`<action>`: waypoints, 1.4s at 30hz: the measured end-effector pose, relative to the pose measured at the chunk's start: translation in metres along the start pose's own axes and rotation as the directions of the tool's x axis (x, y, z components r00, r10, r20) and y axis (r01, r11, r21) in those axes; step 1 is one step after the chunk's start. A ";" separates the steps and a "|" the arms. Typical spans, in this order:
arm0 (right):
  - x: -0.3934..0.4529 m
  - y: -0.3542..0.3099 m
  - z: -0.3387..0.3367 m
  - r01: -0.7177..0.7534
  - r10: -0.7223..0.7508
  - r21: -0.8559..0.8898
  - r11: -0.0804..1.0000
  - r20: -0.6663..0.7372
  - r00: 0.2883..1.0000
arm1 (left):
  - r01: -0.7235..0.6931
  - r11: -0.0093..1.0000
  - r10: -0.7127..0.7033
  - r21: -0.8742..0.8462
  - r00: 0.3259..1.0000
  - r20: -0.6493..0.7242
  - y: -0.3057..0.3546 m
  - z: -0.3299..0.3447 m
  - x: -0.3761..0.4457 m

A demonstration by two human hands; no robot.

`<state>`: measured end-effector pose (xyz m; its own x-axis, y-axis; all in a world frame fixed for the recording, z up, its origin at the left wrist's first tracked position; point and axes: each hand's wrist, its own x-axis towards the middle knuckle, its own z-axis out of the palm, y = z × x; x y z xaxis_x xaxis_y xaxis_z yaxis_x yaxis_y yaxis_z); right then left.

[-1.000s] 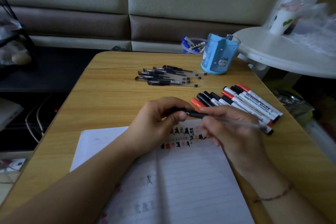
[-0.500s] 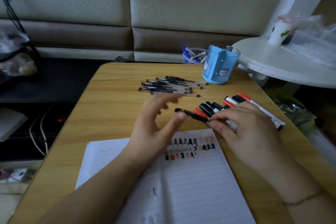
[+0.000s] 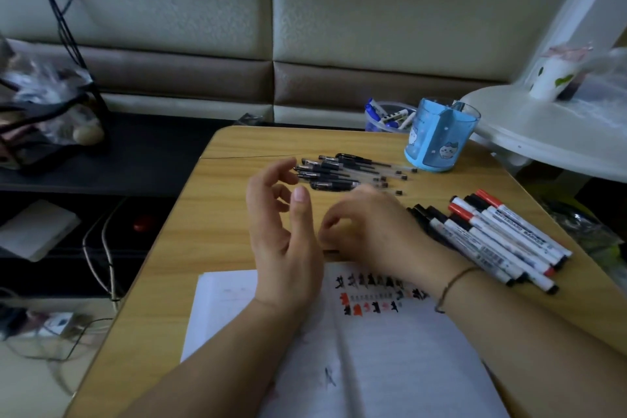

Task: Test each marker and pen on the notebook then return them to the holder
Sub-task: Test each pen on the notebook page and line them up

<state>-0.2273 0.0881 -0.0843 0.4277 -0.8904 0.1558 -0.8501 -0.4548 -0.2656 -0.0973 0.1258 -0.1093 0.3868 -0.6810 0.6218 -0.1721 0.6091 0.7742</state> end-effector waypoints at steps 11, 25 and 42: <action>0.026 0.060 -0.016 -0.427 0.392 -0.247 0.870 -0.181 0.902 | 0.093 0.994 -0.094 -0.049 0.995 -0.015 0.000 0.001 0.000; -0.065 0.018 -0.053 0.113 0.097 0.396 0.911 -0.474 0.875 | -0.289 0.771 0.078 0.567 0.927 0.366 -0.006 0.006 -0.005; -0.103 0.025 -0.042 -0.025 0.119 0.868 0.496 -0.039 0.992 | -0.275 0.958 0.112 0.079 0.615 0.781 0.007 0.000 -0.009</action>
<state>-0.3057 0.1691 -0.0671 0.3114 -0.9366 0.1604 -0.1654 -0.2197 -0.9614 -0.1015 0.1364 -0.1091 -0.4887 -0.6679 0.5613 -0.3426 0.7386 0.5806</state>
